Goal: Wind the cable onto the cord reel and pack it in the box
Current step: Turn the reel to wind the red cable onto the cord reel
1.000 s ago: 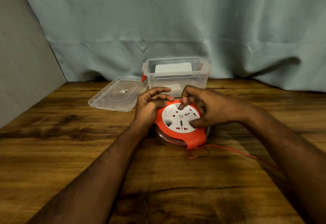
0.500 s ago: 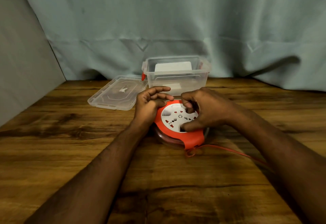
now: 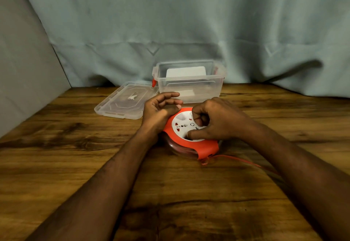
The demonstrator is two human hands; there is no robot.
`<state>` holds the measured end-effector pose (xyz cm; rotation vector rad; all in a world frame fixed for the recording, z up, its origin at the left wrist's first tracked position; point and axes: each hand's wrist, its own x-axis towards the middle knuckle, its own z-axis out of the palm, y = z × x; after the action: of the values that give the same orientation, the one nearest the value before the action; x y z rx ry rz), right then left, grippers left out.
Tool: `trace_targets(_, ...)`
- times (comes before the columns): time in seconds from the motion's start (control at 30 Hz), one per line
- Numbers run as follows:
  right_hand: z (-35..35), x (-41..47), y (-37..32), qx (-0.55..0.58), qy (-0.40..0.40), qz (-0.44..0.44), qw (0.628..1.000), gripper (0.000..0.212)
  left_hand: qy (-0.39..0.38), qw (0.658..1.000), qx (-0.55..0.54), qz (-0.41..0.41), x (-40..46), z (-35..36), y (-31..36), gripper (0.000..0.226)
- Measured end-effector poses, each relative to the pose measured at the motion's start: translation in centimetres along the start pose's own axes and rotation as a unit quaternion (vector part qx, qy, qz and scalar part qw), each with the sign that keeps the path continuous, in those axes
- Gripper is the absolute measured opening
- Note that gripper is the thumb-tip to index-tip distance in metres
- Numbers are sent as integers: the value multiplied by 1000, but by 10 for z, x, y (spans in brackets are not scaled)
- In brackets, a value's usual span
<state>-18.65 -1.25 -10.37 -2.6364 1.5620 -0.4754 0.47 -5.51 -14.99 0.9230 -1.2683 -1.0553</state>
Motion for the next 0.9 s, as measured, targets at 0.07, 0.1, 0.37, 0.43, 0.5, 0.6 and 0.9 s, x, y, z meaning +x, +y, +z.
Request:
trace_targets(0.07, 0, 0, 3, 40, 13, 10, 999, 43, 17, 999, -27, -30, 1, -2, 2, 42)
trace_targets(0.1, 1, 1, 5, 72, 27, 21, 997, 39, 26, 998, -45, -43, 2, -4, 3, 44)
trace_targets(0.37, 6, 11, 35, 94, 122, 210, 966, 14, 113, 992, -37, 29, 3, -6, 2, 39)
trace_targets(0.43, 9, 12, 31, 186, 0, 245, 951, 31, 141, 988, -19, 51, 3, -8, 1, 35)
trace_targets(0.5, 10, 12, 25, 296, -95, 277, 909, 35, 166, 985, -16, 52, 3, -11, 0, 32)
trace_targets(0.6, 4, 5, 23, 407, -199, 260, 852, 26, 207, 977, -22, 37, 6, -14, -2, 29)
trace_targets(0.9, -7, -4, 19, 508, -334, 224, 762, 25, 213, 977, 16, -1, 8, -15, -6, 21)
